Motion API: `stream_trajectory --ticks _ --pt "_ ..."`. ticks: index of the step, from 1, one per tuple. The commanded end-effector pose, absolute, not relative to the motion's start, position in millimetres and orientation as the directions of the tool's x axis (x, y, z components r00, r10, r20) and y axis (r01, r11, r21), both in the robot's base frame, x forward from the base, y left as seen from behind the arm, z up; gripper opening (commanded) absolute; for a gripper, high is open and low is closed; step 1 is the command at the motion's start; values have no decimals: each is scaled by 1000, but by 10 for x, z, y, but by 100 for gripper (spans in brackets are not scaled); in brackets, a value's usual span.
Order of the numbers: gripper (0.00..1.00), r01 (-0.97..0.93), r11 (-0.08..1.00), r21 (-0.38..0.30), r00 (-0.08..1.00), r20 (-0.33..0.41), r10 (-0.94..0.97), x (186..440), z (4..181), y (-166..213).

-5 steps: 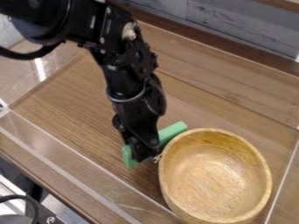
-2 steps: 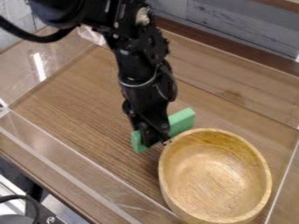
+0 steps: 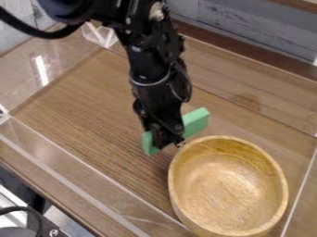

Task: Put the green block in the brown bowl

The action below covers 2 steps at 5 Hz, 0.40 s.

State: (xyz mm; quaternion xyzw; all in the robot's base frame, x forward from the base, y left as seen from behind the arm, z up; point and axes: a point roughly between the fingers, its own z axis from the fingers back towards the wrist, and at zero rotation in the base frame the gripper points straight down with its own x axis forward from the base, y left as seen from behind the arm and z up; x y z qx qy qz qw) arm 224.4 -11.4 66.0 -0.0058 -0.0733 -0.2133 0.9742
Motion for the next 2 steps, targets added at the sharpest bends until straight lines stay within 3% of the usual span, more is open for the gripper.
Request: stream_trajectory --ticks 1,2 --pt "0 420 906 54 888 180 -423 2351 769 -138" --pt "0 419 905 66 888 179 -424 2367 777 -140"
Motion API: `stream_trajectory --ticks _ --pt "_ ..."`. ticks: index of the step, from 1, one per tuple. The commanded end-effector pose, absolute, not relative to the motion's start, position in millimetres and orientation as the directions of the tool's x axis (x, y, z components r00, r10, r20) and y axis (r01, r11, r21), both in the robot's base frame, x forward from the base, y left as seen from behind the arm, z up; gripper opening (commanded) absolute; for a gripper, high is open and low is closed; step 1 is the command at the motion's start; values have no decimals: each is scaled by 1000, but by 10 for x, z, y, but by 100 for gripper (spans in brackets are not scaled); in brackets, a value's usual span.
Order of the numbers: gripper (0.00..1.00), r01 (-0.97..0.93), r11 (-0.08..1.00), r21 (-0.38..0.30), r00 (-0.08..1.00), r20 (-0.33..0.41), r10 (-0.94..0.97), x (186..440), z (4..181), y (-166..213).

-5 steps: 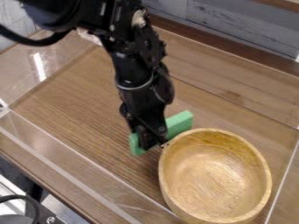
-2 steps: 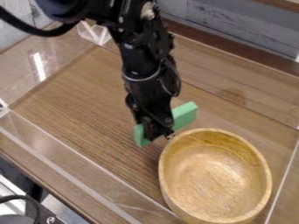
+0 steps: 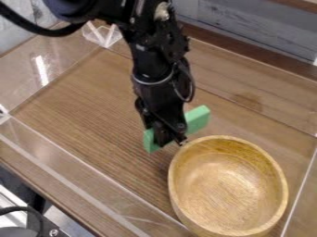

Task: Put the green block in the brown bowl

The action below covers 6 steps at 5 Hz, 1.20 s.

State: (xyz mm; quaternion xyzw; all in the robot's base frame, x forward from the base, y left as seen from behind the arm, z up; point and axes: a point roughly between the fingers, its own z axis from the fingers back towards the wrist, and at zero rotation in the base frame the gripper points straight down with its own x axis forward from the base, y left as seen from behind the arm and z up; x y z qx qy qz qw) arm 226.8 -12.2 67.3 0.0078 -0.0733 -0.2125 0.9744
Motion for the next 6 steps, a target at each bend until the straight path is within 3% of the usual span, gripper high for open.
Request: stream_trajectory --ticks 1,6 --pt "0 420 904 81 886 179 -427 2380 780 -145" --pt "0 408 904 123 887 182 -425 2396 781 -193"
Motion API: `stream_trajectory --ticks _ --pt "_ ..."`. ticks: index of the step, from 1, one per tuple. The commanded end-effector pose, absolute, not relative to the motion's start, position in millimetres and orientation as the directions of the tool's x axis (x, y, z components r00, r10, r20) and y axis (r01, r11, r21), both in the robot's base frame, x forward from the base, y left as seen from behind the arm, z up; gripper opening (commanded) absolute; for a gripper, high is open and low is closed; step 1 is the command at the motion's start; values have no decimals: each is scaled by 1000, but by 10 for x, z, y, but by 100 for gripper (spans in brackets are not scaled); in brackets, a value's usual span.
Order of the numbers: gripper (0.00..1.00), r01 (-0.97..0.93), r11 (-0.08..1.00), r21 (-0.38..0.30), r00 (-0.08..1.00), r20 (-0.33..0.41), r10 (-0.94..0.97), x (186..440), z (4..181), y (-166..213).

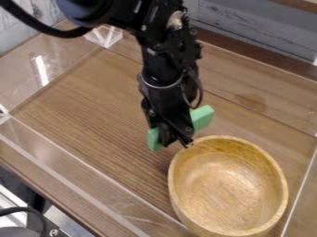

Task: Put the green block in the brown bowl

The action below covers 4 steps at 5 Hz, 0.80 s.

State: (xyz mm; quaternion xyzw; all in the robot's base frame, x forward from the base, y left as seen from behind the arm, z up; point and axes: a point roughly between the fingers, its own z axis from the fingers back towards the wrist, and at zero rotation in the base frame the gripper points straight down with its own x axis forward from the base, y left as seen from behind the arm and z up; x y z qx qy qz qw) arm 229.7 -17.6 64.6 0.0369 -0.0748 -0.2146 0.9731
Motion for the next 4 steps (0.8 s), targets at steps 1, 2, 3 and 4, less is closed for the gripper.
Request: stream_trajectory --ticks 1,2,3,4 --pt "0 400 909 121 890 188 -416 2372 805 -233" --pt "0 390 913 117 893 193 -407 2348 822 -270" --pt "0 383 917 113 896 196 -398 2327 841 -300" --pt "0 377 920 108 898 199 -391 2304 857 -343"
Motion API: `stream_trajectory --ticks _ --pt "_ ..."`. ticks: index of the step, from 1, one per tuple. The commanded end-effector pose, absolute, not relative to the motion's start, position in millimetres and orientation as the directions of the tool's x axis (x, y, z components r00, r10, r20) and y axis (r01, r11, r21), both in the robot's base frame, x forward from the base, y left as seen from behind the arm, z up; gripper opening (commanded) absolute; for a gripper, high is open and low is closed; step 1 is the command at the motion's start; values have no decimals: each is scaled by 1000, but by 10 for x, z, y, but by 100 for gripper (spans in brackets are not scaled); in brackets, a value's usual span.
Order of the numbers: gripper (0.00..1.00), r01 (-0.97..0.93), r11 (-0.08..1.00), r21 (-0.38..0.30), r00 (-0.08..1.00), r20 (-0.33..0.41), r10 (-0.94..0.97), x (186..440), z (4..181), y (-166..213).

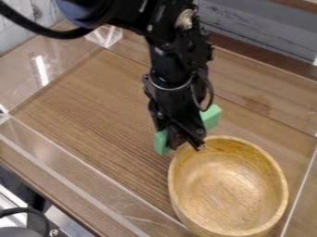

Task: Put the green block in the brown bowl

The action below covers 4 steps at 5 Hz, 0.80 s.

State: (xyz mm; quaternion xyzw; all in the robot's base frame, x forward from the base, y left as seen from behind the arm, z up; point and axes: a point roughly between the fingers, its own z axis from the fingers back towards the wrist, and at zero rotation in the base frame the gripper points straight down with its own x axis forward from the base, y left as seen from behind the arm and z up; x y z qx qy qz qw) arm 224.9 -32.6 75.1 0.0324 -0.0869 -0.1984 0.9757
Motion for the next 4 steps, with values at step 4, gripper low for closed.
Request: stream_trajectory --ticks 4 --pt "0 380 921 85 897 208 -389 2180 904 -537"
